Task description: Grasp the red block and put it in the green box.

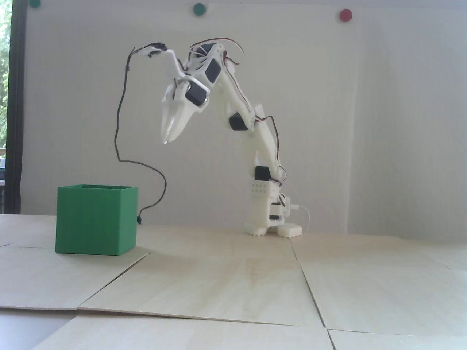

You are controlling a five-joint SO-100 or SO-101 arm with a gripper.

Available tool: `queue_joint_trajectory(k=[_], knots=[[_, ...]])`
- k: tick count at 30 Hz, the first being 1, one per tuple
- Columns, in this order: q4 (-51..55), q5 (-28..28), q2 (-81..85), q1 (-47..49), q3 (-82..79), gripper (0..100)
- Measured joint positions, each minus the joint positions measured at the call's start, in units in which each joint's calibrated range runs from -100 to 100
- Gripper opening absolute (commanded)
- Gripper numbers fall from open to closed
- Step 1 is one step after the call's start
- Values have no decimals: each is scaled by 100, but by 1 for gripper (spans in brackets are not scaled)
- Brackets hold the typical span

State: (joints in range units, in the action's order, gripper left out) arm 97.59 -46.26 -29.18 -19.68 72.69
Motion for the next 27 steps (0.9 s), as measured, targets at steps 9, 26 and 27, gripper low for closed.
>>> queue_joint_trajectory(k=[9,26,27], knots=[[0,-123,1121,871,-1101,2],[-2737,-123,7663,2262,-11298,2],[-3136,-123,8103,2262,-11916,2]])
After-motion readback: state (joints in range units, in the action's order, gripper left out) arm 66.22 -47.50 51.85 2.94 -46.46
